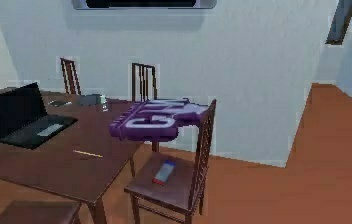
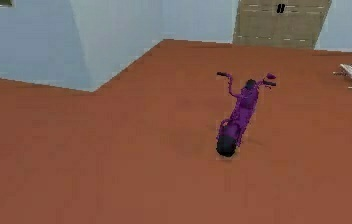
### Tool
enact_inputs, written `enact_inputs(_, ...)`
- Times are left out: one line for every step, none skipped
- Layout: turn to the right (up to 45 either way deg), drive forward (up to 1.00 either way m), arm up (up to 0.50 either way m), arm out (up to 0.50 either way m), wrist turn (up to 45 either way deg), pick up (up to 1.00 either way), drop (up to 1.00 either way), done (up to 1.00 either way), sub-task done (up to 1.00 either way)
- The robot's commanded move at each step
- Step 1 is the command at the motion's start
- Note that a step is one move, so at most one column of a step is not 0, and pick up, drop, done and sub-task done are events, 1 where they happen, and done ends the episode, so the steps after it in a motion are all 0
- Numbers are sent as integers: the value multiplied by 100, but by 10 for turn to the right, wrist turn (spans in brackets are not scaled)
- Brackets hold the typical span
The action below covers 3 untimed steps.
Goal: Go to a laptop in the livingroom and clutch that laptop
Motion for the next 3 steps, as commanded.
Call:
enact_inputs(-450, 0, 0, 0, 0, 0, 0, 0, 0)
enact_inputs(-450, 0, 0, 0, 0, 0, 0, 0, 0)
enact_inputs(-330, 0, 0, 0, 0, 0, 0, 0, 0)
